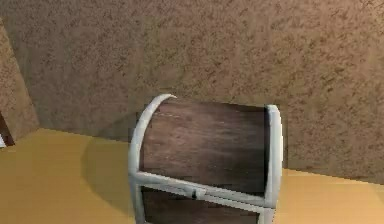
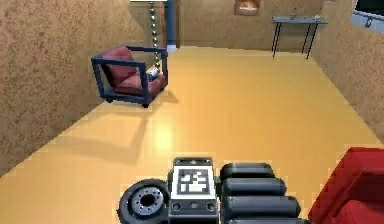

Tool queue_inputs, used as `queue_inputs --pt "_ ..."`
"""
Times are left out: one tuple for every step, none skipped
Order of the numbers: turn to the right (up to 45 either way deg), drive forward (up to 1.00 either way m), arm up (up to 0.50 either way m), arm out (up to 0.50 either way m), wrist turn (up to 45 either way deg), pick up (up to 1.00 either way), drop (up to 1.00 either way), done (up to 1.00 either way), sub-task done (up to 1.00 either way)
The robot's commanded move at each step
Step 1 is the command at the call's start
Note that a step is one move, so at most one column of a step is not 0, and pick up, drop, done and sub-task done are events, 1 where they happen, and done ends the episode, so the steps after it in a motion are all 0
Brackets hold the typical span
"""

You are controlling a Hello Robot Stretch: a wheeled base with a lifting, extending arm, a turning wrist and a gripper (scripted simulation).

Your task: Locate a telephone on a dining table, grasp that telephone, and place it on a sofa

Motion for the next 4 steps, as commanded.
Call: queue_inputs --pt "45.0 0.00 0.00 0.00 0.0 0.00 0.00 0.00 0.00" --pt "45.0 0.00 0.00 0.00 0.0 0.00 0.00 0.00 0.00" --pt "45.0 0.00 0.00 0.00 0.0 0.00 0.00 0.00 0.00" --pt "45.0 0.00 0.00 0.00 0.0 0.00 0.00 0.00 0.00"
